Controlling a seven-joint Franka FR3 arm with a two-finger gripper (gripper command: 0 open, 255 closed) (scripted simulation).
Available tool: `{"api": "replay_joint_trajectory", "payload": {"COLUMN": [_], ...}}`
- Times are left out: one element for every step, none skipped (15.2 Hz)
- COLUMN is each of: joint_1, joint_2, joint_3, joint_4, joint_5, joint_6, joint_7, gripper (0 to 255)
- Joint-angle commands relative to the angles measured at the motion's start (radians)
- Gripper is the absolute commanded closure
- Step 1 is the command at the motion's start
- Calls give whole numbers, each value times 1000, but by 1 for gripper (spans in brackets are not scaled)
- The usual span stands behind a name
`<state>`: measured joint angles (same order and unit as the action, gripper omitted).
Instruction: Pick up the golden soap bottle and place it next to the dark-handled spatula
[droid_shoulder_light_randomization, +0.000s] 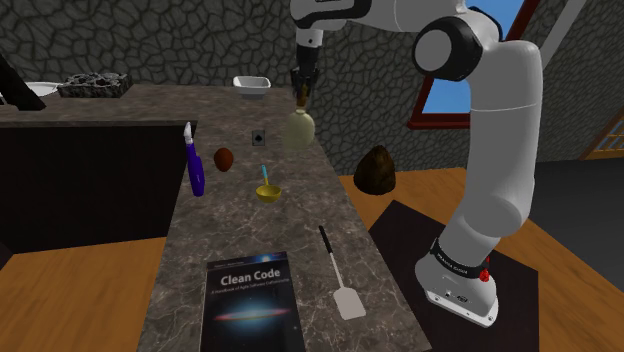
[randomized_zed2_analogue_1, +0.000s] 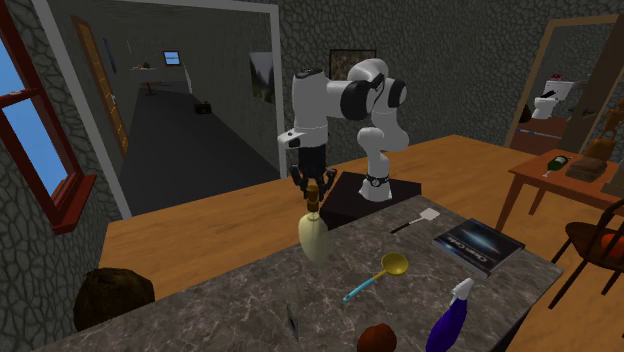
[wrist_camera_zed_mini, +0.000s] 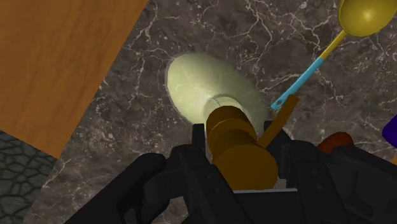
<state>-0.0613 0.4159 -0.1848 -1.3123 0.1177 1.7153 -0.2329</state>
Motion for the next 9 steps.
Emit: {"api": "replay_joint_trajectory", "payload": {"joint_1": [-1, 7, 15, 23, 30, 37, 43, 49, 54], "joint_2": [2, -40, -80, -120, -158, -195, -232, -267, -302], "joint_3": [0, -1, -1, -1, -1, 0, 2, 4, 6], "joint_4": [29, -15, -56, -93, -129, -161, -192, -220, -247], "joint_5": [0, -7, -14, -21, -28, -35, -41, -48, -55], "joint_6": [-27, -24, -23, -23, -26, -29, -34, -40, -48], "joint_7": [2, 7, 13, 19, 26, 33, 41, 49, 57], "gripper": [255, 255, 255, 255, 255, 255, 255, 255, 255]}}
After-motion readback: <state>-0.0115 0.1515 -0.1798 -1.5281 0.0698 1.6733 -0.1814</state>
